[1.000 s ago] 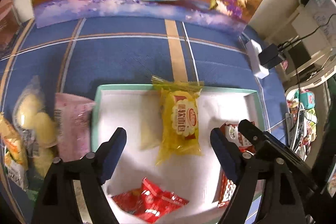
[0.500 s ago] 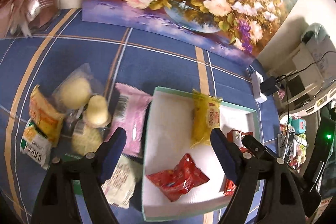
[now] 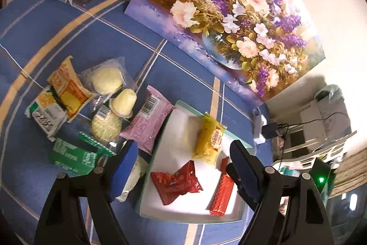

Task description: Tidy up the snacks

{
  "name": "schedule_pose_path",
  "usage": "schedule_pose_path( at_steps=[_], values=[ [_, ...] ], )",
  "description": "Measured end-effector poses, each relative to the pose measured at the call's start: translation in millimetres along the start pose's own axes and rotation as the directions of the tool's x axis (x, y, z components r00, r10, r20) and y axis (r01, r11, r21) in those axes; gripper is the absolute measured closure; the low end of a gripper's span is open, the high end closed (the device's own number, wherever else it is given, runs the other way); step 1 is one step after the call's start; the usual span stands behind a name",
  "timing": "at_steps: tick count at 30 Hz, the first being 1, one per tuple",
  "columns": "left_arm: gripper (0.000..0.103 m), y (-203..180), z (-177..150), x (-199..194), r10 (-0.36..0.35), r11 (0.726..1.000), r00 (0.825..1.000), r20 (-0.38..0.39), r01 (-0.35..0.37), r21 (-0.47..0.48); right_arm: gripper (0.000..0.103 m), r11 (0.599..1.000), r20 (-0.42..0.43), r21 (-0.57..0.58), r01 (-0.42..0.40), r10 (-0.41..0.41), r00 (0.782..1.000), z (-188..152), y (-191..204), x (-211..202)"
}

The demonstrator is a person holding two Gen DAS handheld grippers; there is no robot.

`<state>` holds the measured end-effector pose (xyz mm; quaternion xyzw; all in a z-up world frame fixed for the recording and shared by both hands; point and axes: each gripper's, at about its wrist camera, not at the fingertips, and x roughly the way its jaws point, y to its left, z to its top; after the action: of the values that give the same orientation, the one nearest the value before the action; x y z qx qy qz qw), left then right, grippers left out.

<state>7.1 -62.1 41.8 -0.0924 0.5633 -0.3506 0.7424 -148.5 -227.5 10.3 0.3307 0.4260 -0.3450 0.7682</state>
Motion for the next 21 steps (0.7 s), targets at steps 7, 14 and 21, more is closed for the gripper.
schedule_pose_path(
  at_steps=[7, 14, 21],
  values=[
    [0.020, 15.2, -13.7, -1.8, 0.286, 0.958, 0.958, -0.005, -0.286, 0.019, 0.021, 0.999, -0.036, -0.026, -0.028, 0.027, 0.999, -18.8, 18.2, 1.4],
    [0.020, 52.9, 0.5, -6.3, 0.423, 0.906, 0.906, -0.038, -0.423, -0.006, 0.021, 0.998, -0.091, -0.025, -0.060, 0.057, 0.994, -38.3, 37.9, 4.6],
    [0.020, 126.6, 18.2, -38.7, 0.564, 0.806, 0.825, -0.037, -0.560, -0.193, 0.021, 0.985, -0.122, -0.094, -0.143, 0.132, 0.984, -47.7, 84.2, 6.7]
  ],
)
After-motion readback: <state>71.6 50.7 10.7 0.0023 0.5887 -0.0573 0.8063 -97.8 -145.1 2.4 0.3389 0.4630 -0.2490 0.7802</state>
